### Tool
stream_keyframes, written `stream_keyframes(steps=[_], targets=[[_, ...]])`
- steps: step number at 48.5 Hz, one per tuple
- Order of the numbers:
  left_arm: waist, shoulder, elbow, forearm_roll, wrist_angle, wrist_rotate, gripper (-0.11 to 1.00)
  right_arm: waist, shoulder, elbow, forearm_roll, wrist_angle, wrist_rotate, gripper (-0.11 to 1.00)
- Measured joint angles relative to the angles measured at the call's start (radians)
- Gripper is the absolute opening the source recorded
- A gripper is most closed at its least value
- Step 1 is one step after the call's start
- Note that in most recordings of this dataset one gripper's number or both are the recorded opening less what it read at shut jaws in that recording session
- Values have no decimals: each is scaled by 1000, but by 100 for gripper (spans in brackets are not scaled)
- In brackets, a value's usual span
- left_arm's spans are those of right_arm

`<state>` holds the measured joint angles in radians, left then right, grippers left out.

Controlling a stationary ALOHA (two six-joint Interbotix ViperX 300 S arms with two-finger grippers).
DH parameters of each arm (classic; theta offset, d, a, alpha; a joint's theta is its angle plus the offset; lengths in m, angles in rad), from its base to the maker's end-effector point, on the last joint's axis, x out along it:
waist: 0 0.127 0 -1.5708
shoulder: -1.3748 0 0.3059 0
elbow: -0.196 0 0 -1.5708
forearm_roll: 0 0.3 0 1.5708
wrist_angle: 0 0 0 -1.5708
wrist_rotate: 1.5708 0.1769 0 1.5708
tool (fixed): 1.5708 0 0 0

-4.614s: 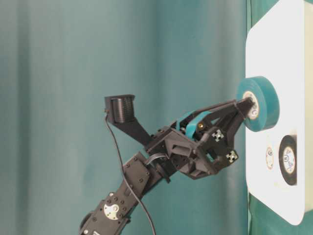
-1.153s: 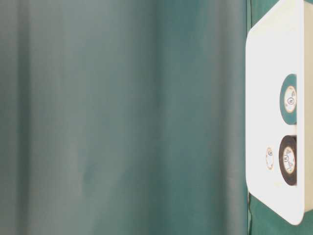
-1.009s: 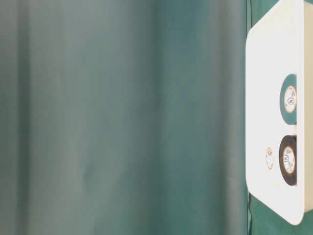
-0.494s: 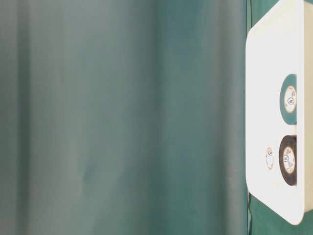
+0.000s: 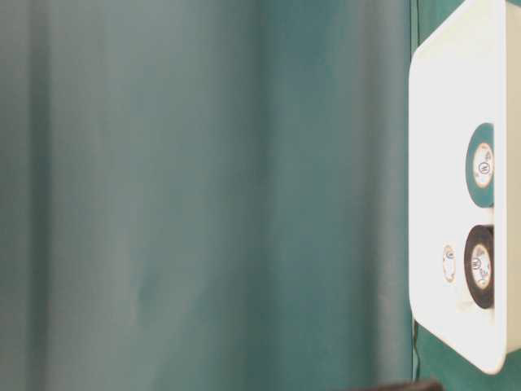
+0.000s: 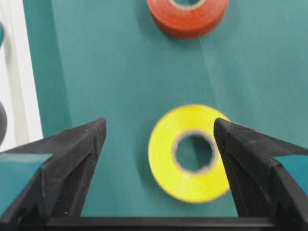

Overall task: Put the tape into the white case with the left arm.
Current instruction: 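Withdraw the left gripper to the left side of the table, then reach the left gripper to the red tape roll and close on it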

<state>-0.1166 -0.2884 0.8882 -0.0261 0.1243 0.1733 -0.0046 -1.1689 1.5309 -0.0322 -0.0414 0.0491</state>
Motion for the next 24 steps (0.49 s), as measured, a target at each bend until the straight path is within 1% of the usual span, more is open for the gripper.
stream_keyframes(steps=[24], targets=[[0, 209, -195, 0, 2, -2, 91, 0, 0, 0, -2, -2, 0, -9]])
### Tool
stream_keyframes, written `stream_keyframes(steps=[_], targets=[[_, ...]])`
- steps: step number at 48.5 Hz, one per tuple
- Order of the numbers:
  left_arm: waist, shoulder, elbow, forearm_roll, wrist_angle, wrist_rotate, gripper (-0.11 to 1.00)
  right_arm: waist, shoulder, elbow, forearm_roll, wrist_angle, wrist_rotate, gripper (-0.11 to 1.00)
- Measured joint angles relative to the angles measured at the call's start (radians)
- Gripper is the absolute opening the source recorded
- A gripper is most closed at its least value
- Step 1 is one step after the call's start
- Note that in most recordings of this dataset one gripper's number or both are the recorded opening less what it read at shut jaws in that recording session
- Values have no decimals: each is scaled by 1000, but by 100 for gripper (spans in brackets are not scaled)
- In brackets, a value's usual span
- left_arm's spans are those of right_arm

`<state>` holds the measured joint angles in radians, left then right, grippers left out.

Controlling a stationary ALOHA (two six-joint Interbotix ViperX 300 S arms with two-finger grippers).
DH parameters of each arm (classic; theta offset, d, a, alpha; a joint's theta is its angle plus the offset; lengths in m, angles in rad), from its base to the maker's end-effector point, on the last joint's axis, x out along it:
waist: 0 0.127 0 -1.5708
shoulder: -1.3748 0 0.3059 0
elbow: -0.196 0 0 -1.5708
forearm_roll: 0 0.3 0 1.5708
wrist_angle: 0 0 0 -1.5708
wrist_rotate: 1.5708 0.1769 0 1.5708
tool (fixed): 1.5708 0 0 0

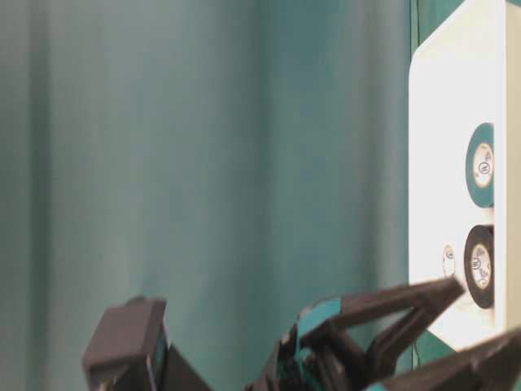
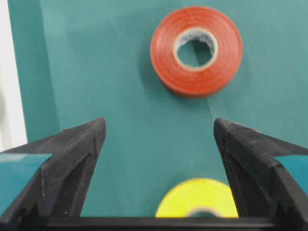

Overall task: Put the tape into the white case with the left arm.
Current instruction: 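Reach the left gripper to the red tape roll and close on it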

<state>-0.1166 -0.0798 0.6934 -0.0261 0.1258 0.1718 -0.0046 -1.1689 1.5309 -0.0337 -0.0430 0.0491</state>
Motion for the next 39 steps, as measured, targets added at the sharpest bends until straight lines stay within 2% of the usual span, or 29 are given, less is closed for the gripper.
stream_keyframes(steps=[11, 27, 39], targets=[[0, 80, -74, 0, 2, -8, 91, 0, 0, 0, 0, 2, 0, -9], [-2, 206, -173, 0, 3, -109, 91, 0, 0, 2, 2, 2, 0, -9], [-12, 262, -230, 0, 23, -112, 91, 0, 0, 3, 2, 0, 0, -9]])
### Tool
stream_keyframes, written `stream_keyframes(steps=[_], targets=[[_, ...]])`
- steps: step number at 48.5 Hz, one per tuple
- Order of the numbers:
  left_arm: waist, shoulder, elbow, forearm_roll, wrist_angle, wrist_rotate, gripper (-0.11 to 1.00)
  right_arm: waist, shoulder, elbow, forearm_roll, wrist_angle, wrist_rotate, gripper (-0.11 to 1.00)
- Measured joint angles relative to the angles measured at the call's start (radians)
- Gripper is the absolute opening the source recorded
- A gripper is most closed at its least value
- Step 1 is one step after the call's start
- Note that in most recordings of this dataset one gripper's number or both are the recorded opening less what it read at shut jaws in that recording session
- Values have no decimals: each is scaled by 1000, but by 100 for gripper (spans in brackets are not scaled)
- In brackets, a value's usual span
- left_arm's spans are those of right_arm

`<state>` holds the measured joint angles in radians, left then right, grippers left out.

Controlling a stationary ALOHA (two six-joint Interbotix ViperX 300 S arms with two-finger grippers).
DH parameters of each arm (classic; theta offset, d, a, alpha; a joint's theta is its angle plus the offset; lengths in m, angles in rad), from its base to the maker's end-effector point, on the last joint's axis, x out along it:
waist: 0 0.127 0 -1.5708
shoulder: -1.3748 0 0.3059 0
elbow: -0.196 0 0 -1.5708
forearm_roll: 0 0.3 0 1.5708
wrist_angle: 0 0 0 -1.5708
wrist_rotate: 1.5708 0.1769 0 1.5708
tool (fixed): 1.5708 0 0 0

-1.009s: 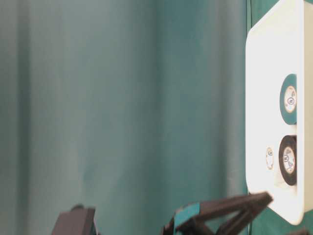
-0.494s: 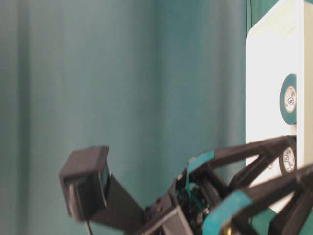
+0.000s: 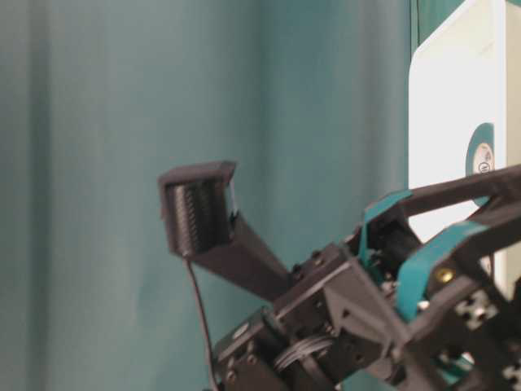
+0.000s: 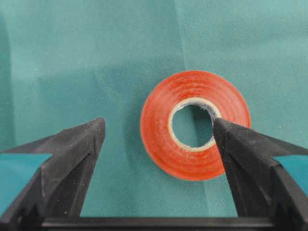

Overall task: Put the tape into the white case with the left arm.
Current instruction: 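Reach the left gripper to the red tape roll and close on it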

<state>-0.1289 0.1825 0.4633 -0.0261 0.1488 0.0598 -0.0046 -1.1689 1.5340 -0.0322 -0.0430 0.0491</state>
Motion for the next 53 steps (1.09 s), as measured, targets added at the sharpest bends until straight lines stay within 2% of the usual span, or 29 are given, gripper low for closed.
stream_keyframes(steps=[18, 35, 37, 40, 46, 48, 53], targets=[[-8, 89, -60, 0, 32, 0, 91, 0, 0, 0, 0, -2, 0, -9], [28, 164, -100, 0, 38, 3, 87, 0, 0, 0, -2, -3, 0, -9], [28, 167, -101, 2, 40, 3, 83, 0, 0, 2, -2, -2, 0, -9], [26, 169, -100, 2, 43, 3, 72, 0, 0, 0, -2, -3, 0, -9], [25, 169, -101, 0, 54, 3, 36, 0, 0, 0, -2, -2, 0, -9], [25, 167, -101, 2, 57, 5, 27, 0, 0, 0, -2, -3, 0, -9], [25, 160, -101, 0, 67, 6, 26, 0, 0, 0, 0, -2, 0, -9]])
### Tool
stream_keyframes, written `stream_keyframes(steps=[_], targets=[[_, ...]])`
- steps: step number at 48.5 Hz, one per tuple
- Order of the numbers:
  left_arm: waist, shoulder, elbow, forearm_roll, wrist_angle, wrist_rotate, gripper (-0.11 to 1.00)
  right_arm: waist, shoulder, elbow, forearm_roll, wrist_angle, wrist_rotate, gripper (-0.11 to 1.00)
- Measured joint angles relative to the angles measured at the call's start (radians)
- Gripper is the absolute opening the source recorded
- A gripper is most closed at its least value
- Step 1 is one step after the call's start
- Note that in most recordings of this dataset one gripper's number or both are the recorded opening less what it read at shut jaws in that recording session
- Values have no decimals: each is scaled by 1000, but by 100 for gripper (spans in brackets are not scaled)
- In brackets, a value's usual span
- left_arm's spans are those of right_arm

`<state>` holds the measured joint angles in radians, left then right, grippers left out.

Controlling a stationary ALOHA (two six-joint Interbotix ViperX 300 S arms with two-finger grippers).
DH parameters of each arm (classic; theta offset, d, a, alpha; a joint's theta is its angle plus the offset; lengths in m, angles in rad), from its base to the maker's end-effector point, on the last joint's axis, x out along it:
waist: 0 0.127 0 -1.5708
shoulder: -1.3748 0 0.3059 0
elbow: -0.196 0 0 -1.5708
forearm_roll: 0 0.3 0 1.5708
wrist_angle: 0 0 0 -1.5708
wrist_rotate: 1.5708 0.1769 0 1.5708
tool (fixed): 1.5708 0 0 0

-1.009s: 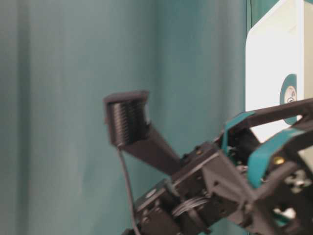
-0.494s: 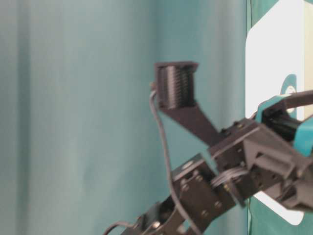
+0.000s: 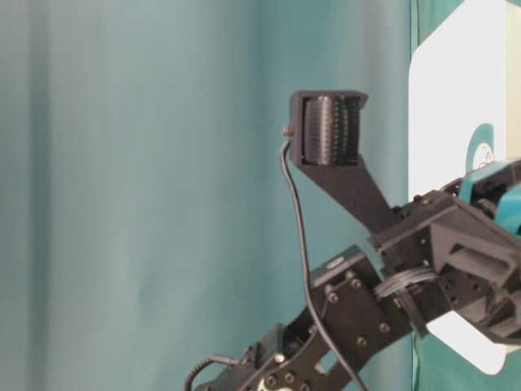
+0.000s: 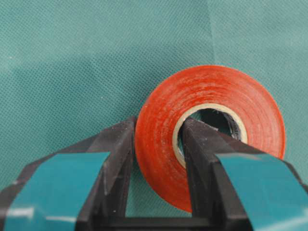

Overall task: Put the tape into the white case with the left arm.
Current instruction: 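Reach the left gripper to the red tape roll and close on it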

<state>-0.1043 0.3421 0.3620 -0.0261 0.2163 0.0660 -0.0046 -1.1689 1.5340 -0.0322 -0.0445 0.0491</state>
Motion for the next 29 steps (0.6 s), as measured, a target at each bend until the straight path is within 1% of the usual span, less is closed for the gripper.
stream_keyframes(steps=[9, 20, 25, 29], targets=[[0, -46, 0, 2, 40, 0, 26, 0, 0, 0, -2, -2, 0, -9], [6, -149, 0, 2, 64, 3, 26, 0, 0, 0, -2, 0, -2, -9], [23, -189, -3, 3, 86, 21, 26, 0, 0, 3, -2, -2, 0, -9], [40, -212, -3, 3, 103, 52, 26, 0, 0, 3, 0, -2, 0, -9]])
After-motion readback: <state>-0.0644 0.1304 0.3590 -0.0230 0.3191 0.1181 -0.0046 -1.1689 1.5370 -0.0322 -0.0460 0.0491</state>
